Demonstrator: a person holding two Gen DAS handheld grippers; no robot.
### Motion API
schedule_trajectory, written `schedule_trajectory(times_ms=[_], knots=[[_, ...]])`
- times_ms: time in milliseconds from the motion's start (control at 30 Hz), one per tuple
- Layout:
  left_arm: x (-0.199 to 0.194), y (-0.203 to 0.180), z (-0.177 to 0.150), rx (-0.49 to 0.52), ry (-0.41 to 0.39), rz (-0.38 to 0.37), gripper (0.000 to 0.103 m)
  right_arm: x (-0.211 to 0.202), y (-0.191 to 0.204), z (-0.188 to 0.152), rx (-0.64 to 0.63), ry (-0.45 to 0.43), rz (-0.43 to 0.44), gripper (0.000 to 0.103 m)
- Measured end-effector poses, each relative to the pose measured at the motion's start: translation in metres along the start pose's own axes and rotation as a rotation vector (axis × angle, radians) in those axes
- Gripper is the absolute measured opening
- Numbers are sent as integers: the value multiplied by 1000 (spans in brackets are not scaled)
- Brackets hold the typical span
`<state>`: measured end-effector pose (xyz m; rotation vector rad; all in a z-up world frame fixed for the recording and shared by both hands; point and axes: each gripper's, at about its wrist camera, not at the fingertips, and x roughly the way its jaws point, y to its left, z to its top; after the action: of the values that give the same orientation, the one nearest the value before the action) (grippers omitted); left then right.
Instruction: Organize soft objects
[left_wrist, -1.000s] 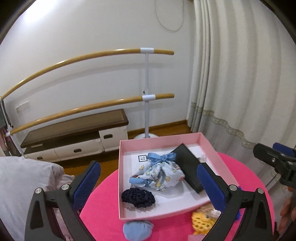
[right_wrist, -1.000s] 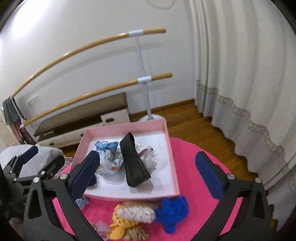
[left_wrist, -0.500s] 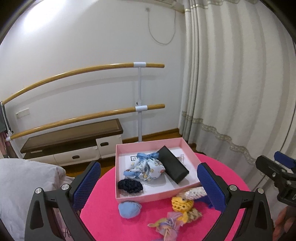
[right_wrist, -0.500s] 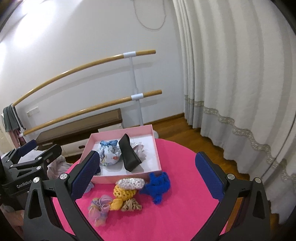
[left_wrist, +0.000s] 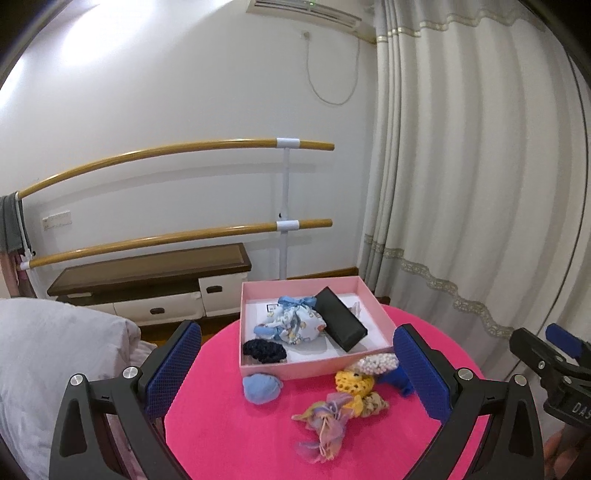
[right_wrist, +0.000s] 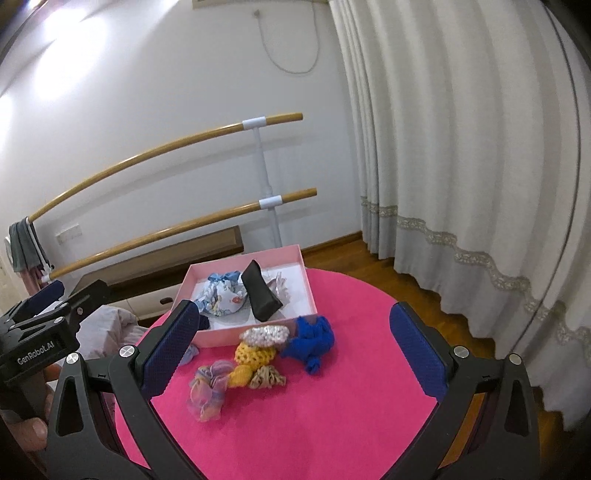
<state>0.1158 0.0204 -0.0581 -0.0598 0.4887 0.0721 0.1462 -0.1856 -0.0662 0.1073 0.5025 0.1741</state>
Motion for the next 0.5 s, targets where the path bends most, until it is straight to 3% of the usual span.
schedule_trajectory(times_ms=[500], knots=[[-33, -5, -17, -2, 9, -10, 103, -23, 2, -10, -19, -12, -8, 103]])
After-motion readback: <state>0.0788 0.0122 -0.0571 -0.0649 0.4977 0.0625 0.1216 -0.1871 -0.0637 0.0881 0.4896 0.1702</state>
